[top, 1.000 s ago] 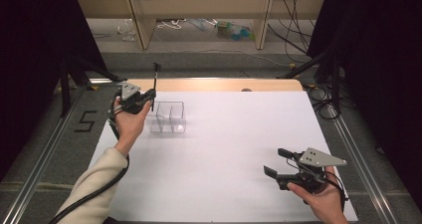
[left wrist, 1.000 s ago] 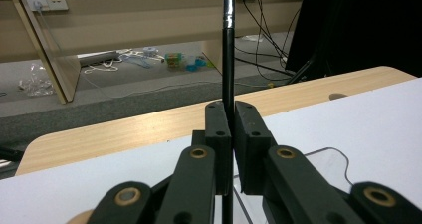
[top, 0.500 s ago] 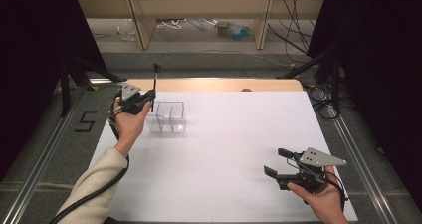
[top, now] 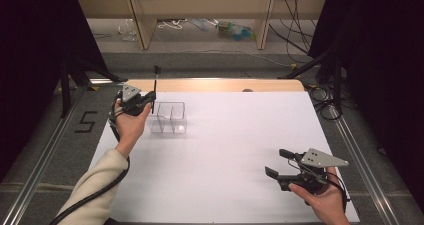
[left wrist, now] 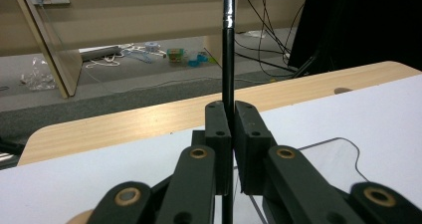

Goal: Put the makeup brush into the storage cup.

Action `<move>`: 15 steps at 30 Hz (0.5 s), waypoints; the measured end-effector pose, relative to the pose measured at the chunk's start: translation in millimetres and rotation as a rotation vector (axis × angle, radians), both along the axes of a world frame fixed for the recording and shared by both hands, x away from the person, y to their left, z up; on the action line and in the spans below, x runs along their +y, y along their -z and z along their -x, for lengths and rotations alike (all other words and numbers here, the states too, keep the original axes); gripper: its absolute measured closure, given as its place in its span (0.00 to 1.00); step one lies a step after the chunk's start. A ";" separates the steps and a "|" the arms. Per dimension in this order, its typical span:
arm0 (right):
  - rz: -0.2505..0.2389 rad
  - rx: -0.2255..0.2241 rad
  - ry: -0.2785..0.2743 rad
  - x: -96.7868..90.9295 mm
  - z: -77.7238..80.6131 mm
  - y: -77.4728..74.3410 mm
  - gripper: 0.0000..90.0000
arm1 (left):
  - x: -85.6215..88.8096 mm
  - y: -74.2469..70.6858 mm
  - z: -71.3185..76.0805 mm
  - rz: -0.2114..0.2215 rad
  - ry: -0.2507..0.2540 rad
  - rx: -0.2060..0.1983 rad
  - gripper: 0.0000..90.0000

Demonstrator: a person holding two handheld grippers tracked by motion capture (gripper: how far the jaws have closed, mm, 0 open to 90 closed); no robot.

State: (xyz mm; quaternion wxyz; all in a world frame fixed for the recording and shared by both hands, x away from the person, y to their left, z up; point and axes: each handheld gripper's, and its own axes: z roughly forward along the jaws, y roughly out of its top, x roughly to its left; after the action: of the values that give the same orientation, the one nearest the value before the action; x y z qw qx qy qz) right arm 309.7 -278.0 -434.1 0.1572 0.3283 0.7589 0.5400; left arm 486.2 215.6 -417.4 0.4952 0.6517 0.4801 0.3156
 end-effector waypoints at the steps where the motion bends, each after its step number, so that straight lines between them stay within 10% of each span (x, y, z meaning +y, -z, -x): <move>1: 0.001 0.000 0.000 0.1 0.0 0.0 0.22 | 0.0 0.4 -0.1 0.000 0.000 0.000 0.95; 15: -0.002 0.000 0.000 0.1 -0.1 0.1 0.22 | -0.5 4.8 0.4 -0.004 -0.002 0.009 0.95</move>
State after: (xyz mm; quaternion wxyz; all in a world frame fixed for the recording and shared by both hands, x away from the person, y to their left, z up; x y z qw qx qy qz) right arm 309.9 -277.9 -434.2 0.1567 0.3285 0.7583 0.5408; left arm 485.8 215.1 -422.3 0.4912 0.6537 0.4824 0.3141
